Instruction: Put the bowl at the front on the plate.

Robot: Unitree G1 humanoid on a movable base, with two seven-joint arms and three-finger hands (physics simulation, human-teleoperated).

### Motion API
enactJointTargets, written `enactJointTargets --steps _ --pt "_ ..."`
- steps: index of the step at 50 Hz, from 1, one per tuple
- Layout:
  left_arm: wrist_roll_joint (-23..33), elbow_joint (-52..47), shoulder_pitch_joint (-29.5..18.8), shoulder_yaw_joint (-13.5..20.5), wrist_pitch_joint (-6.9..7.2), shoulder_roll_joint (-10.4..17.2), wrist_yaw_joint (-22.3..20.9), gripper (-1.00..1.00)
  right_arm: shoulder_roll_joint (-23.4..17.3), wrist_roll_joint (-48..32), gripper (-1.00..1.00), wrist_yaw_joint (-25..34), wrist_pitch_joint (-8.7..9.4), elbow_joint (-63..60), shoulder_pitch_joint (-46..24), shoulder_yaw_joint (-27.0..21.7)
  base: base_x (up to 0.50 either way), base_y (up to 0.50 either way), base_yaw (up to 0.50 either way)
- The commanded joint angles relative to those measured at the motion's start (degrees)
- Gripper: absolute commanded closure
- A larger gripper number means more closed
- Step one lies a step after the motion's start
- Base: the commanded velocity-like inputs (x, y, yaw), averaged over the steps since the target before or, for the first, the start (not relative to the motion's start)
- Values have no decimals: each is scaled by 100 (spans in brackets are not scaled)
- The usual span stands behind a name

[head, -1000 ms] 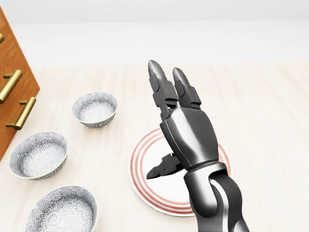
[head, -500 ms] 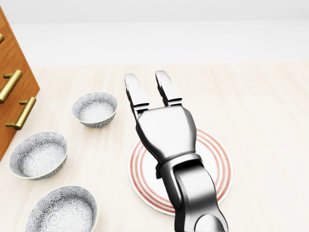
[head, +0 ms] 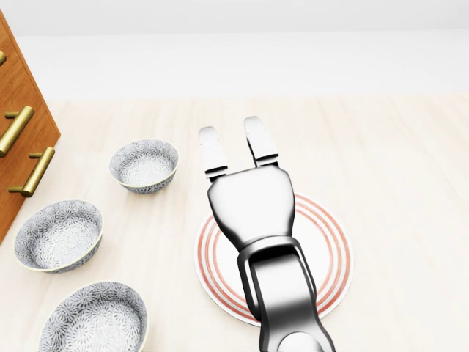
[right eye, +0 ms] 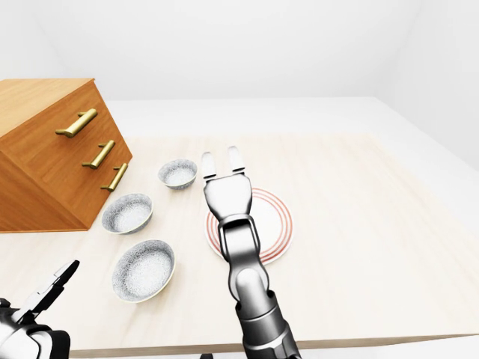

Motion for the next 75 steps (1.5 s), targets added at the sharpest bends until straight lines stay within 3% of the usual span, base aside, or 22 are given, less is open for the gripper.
enactJointTargets --steps 1,9,35,47,49,50,52,56,59,61,63,65,75 --pt "2 3 -5 -2 0 2 0 -100 33 -226 -100 129 0 -17 29 8 0 0 0" --pt "1 3 -3 -4 0 4 0 -100 34 -227 -100 129 0 -17 29 7 0 0 0" --pt "48 71 -16 -22 0 31 0 -100 208 -294 -100 118 0 -813 1013 1309 0 0 0" --pt "41 39 -17 -2 0 15 0 -100 219 -385 -100 726 0 -1312 1262 1802 0 0 0" --pt "35 46 -12 -3 0 13 0 -100 174 -450 -100 778 0 -1305 1284 1862 0 0 0" --pt "20 23 -6 0 0 14 0 -100 -115 -523 -100 896 0 -1291 1167 2037 0 0 0" --pt "20 4 0 3 0 10 0 -100 81 -545 -100 789 0 -1290 1304 2075 0 0 0" --pt "25 0 5 7 0 -2 0 -100 57 -521 -100 726 0 -1185 1324 2191 0 0 0" --pt "41 42 -21 11 0 8 0 -100 -533 -551 -100 1187 0 -1002 908 2601 0 0 0" --pt "64 187 -79 -10 0 29 0 -100 -150 -470 -100 920 0 -992 1126 2547 0 0 0" --pt "65 273 -95 -39 0 56 0 -100 -227 -545 -100 1013 0 -907 1062 2570 0 0 0" --pt "44 195 -53 -52 0 59 0 -100 -14 -548 -100 774 0 -769 1260 2470 0 0 0" --pt "50 204 -52 -56 0 51 0 -100 262 -417 -100 378 0 -249 1323 2431 0 0 0"
